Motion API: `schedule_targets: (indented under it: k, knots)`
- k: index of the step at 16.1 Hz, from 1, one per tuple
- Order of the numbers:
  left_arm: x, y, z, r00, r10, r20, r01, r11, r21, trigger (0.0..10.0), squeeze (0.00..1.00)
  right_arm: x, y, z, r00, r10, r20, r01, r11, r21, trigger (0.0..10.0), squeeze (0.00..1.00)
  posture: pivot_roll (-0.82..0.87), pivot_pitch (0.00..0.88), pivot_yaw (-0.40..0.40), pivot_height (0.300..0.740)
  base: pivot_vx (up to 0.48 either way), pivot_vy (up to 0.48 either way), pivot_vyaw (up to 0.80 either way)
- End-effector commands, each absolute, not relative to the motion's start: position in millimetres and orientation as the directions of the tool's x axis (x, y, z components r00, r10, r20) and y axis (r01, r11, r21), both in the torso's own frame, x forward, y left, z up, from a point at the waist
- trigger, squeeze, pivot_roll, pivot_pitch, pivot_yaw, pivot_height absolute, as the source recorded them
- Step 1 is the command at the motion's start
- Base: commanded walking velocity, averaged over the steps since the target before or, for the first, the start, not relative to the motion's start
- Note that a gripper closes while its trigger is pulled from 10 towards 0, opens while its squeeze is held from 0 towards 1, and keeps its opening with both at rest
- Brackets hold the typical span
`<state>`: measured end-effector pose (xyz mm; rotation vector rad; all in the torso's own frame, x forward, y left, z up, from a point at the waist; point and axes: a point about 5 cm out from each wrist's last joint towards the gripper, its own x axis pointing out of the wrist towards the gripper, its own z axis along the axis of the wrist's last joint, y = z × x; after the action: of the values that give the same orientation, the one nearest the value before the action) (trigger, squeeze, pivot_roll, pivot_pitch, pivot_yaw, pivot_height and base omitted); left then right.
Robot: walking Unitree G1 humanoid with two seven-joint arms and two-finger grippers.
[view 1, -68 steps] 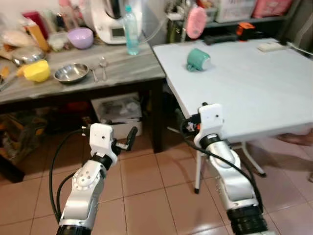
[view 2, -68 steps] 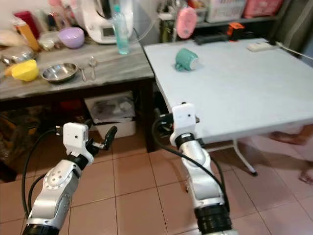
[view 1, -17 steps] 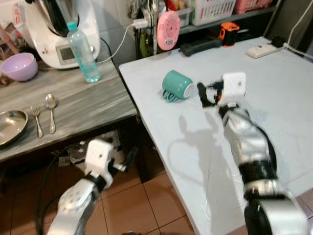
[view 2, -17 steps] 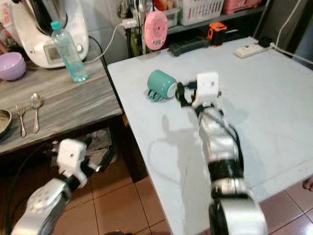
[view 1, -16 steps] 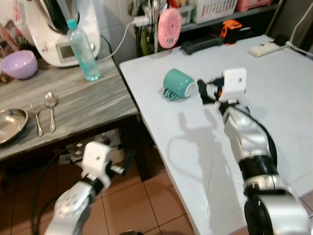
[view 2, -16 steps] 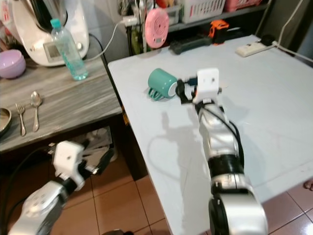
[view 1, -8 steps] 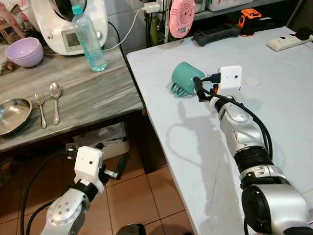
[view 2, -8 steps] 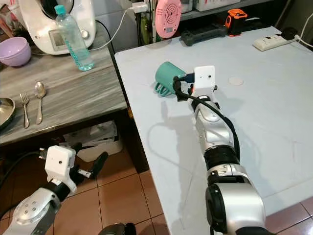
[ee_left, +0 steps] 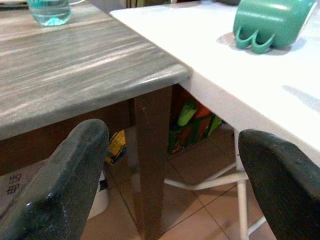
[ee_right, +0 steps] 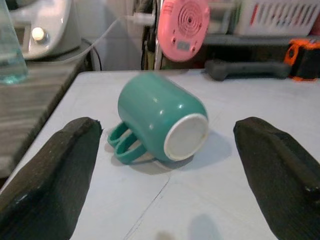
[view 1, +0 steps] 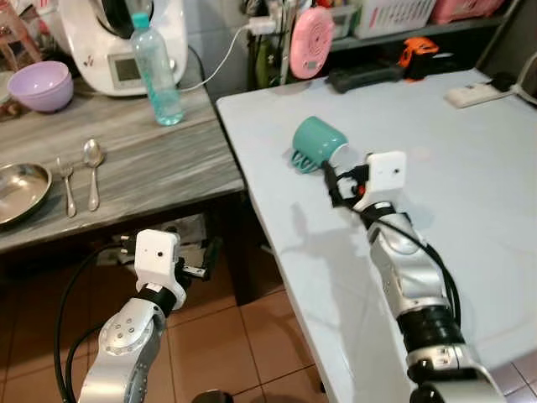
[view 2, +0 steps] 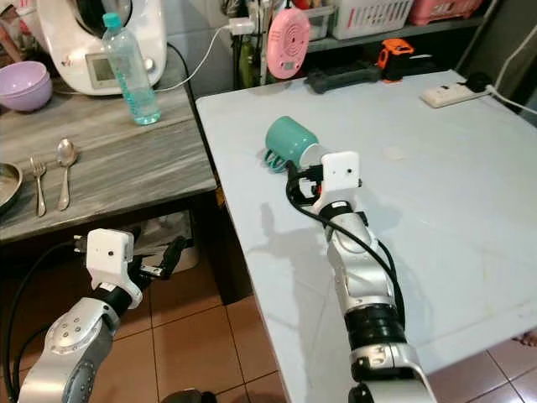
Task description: Setting the table
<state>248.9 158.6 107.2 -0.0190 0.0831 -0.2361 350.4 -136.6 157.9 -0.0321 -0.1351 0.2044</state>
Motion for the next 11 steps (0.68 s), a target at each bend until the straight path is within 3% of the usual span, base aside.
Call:
schedule_targets:
  k: [1,11]
  knots:
    - [250,163,105,0.974,-0.209,-0.084,0.206,0.978,-0.036,10.0,0.0,345,-135,159,0.968,0.211,0.135,-0.206,0.977,-0.048,10.0,0.0,0.09,0.0,-0.011,0.74,0.0,0.0,-0.66]
    - [267,156,107,0.975,-0.222,-0.029,0.222,0.975,-0.008,10.0,0.0,321,-141,157,0.98,0.174,0.098,-0.171,0.984,-0.04,10.0,0.0,0.05,0.0,0.009,0.74,0.0,0.0,-0.75]
